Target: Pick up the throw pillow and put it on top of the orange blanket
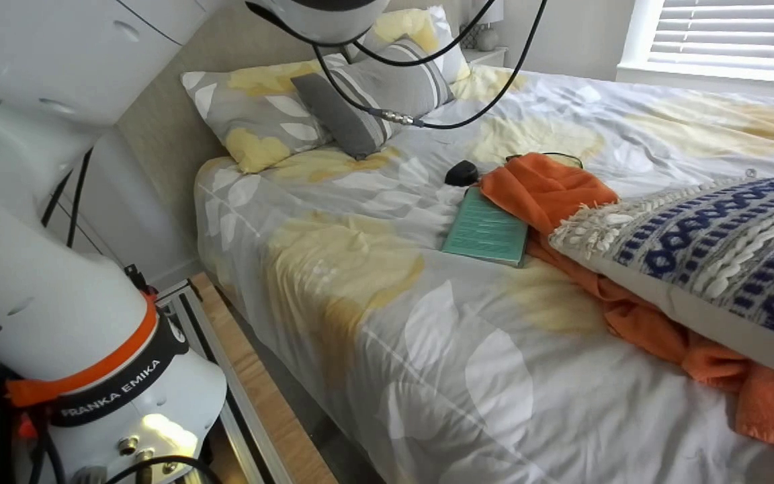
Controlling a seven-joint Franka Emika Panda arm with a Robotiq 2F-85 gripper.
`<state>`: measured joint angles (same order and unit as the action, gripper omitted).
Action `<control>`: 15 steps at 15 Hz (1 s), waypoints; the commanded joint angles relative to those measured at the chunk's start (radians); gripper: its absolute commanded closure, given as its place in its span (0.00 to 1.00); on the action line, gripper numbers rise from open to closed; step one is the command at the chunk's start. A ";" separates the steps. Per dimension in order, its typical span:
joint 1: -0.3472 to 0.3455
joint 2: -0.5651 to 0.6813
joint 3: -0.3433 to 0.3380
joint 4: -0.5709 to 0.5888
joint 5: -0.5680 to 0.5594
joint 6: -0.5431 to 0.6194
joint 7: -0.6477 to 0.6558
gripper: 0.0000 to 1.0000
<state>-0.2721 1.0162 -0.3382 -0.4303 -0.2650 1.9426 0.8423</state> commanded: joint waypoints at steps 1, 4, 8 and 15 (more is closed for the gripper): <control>-0.031 -0.032 0.100 -0.004 0.095 0.034 -0.135 0.00; -0.042 -0.050 0.164 -0.010 0.167 0.054 -0.244 0.00; -0.066 -0.068 0.246 -0.018 0.270 0.050 -0.409 0.00; -0.060 -0.069 0.238 -0.018 0.278 0.048 -0.426 0.00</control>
<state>-0.3363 0.9584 -0.0891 -0.4296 0.0040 1.9833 0.4175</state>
